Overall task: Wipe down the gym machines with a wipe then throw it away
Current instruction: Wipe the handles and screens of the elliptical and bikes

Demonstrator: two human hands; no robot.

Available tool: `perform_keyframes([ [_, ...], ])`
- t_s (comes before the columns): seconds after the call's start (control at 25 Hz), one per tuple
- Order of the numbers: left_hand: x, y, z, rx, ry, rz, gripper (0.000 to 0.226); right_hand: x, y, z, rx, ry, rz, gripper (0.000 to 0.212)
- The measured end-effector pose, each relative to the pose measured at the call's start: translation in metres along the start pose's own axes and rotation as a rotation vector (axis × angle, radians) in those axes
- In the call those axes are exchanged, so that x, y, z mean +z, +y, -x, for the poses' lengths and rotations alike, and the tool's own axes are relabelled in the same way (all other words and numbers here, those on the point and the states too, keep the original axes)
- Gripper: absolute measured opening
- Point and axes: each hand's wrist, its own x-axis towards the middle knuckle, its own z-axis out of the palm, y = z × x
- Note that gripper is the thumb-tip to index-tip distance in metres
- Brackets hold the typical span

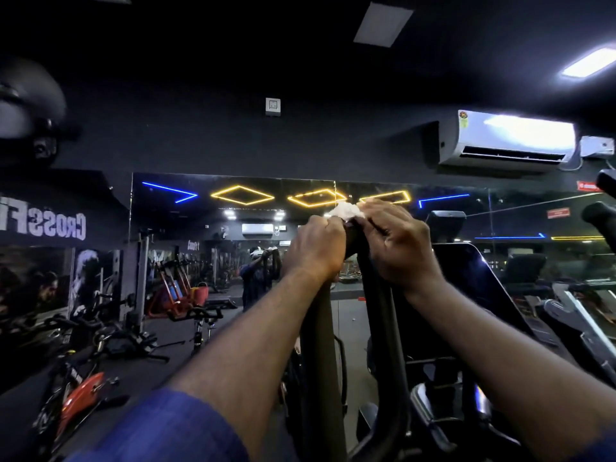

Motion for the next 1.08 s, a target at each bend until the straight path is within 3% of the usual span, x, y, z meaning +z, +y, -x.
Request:
perform_keyframes([
  [0.16,-0.003,-0.001,-0.004,-0.022,-0.001,0.166,0.052,-0.026,0.013,0.014,-0.339,-0.152,0.045,0.026],
  [0.24,-0.003,-0.002,-0.004,-0.040,0.001,0.181,0.050,-0.037,0.026,0.002,-0.444,-0.236,0.121,0.028],
  [0.48,0.000,-0.002,0.000,-0.035,0.013,0.138,0.051,-0.020,0.020,-0.008,-0.268,-0.167,0.081,0.032],
  [0.68,0.000,-0.005,-0.004,-0.028,0.048,0.050,0.047,-0.043,0.012,-0.001,-0.383,-0.308,0.249,0.042],
  [0.96,0.000,-0.003,0.003,-0.017,0.053,0.044,0.041,-0.031,0.022,-0.037,-0.395,-0.474,0.107,0.035],
  [1.08,-0.001,-0.002,0.005,-0.007,0.034,0.035,0.055,-0.032,0.022,-0.016,-0.388,-0.501,-0.014,0.041],
])
